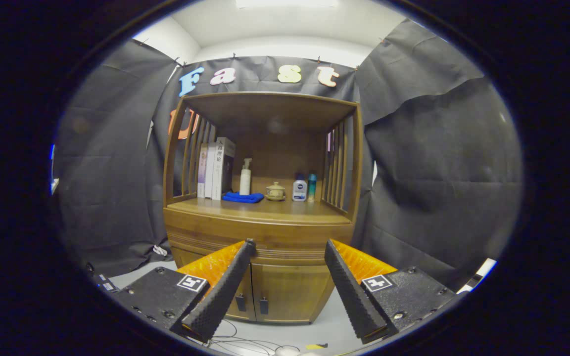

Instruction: Pull open the drawer, take out the items inside it, and place them on the countertop above the cabinet.

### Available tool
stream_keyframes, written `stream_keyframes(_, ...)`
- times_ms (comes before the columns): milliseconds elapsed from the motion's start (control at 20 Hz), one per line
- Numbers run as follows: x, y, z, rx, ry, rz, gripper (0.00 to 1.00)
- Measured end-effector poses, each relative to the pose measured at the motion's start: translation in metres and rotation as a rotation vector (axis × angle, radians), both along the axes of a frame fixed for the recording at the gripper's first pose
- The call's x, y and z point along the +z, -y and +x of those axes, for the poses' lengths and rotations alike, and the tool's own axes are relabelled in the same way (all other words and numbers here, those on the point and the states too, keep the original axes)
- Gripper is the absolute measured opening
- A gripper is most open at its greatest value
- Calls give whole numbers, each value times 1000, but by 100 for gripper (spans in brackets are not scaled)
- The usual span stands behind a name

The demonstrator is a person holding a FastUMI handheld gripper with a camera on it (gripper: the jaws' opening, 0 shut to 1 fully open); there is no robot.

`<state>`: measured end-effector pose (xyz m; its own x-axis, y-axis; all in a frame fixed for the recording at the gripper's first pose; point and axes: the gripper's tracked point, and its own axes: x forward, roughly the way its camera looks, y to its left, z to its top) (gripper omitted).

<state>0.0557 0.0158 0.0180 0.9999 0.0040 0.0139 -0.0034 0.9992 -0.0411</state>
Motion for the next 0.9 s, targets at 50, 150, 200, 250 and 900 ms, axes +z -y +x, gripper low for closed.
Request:
stream_keyframes(50,3,-7,11,6,5,0,99)
stream_keyframes(150,5,-20,33,23,6,-5,99)
stream_keyframes(200,6,-27,46,30,8,-1,99)
stream_keyframes(250,3,-33,59,37,5,5,99)
stream_keyframes(900,-109,-78,199,35,-184,-3,99)
